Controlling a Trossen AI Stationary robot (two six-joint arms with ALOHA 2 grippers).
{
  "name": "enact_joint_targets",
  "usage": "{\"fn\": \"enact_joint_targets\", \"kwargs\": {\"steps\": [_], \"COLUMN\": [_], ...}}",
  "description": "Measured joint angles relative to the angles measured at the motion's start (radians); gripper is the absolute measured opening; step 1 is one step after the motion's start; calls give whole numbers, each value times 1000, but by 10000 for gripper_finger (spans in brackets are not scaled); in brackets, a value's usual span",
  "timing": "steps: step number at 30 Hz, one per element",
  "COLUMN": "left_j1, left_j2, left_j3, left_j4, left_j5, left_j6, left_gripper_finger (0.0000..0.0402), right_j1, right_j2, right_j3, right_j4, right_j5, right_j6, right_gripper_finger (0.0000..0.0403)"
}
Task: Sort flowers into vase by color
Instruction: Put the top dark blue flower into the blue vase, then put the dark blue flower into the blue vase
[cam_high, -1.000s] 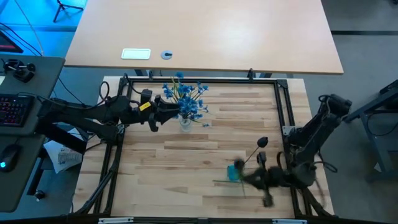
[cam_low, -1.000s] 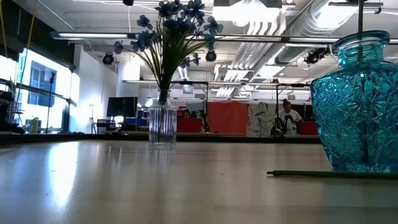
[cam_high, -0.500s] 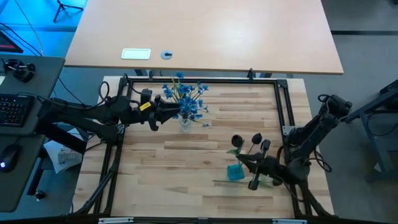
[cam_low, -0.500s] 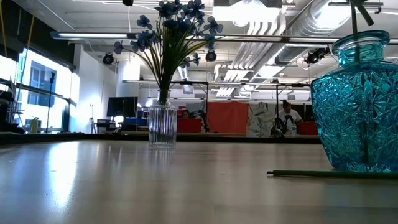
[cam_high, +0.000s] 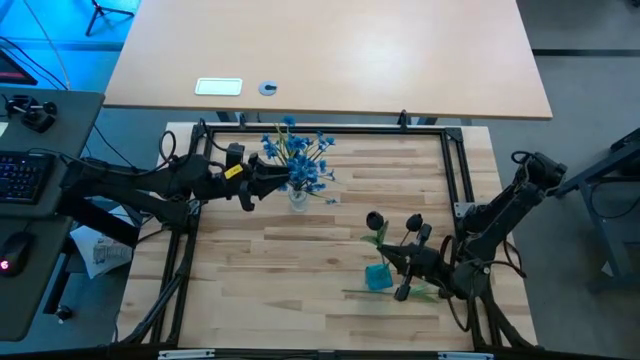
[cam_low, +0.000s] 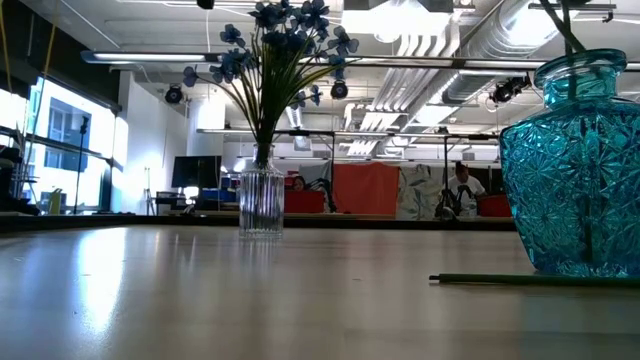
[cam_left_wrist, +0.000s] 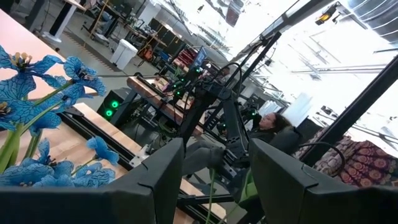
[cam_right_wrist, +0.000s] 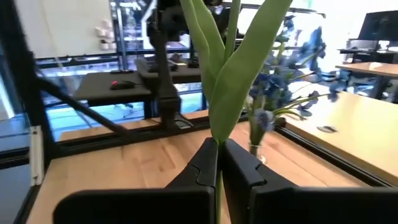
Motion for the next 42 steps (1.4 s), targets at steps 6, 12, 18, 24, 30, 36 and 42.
{"fn": "enact_joint_targets", "kwargs": {"steps": [6,12,18,24,30,36,42], "left_j1": [0,0,0,0,0,0,0], "left_j2": [0,0,0,0,0,0,0], "left_j3": [0,0,0,0,0,0,0], "left_j4": [0,0,-6,-21,-23,-23,-30], "left_j5": [0,0,17,19,28,31,31], "left_j6": [0,-6,-6,-7,-17,-18,-17], "left_gripper_finger": [172,172,172,172,172,172,172], "right_j1": [3,37,82,101,104,125,141], "right_j2": [0,-4,-50,-82,-82,-82,-78], "right_j3": [0,0,0,0,0,72,222], "right_j4": [0,0,-3,-90,-116,-159,-594], "right_j5": [-18,-14,64,75,-159,-433,-712], "right_j6": [6,12,-51,50,244,381,789], "right_gripper_finger": [49,168,259,281,281,281,281]}}
